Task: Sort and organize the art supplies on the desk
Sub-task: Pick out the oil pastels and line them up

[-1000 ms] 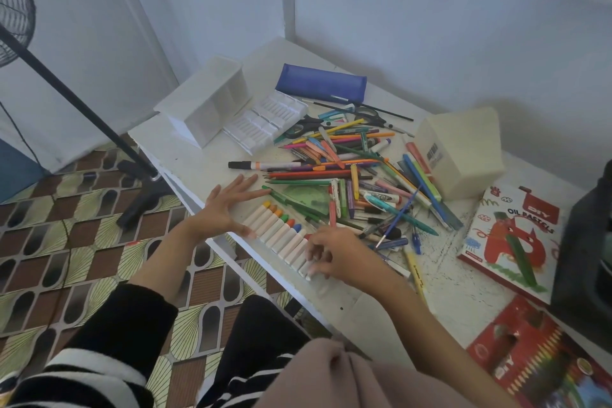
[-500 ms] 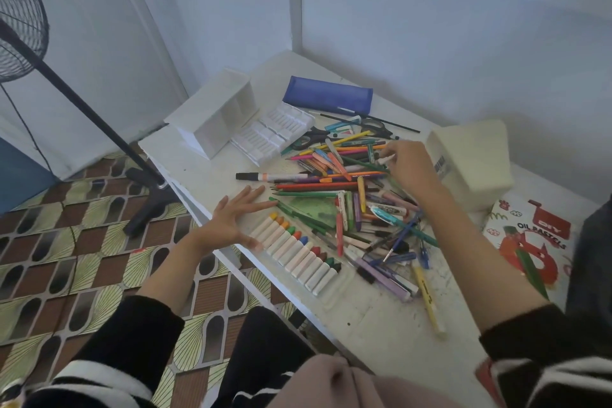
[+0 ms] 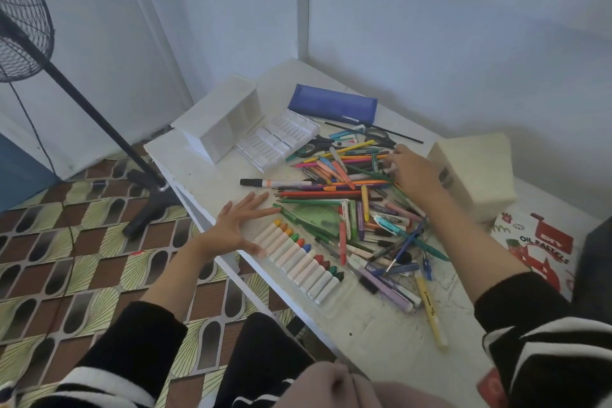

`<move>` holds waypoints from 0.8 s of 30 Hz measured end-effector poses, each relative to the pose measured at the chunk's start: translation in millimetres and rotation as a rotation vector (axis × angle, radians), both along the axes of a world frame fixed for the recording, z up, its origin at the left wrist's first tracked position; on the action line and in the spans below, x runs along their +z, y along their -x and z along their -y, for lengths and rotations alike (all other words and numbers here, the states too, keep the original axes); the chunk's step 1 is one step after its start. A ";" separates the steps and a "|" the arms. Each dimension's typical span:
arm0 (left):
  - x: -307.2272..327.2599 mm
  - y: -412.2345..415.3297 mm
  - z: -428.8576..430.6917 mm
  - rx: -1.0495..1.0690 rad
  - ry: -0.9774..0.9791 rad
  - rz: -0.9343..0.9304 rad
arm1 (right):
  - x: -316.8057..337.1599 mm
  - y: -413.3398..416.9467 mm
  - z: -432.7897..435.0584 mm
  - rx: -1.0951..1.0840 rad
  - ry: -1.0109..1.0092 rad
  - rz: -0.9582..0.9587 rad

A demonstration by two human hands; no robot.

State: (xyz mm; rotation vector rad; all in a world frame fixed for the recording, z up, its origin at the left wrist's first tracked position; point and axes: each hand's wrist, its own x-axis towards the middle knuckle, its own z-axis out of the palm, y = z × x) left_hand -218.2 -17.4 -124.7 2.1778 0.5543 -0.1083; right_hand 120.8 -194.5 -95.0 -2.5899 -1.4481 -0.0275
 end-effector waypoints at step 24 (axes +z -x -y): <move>-3.1 2.9 -1.0 -0.033 0.007 0.028 | 27.3 187.7 77.1 0.482 0.243 -0.492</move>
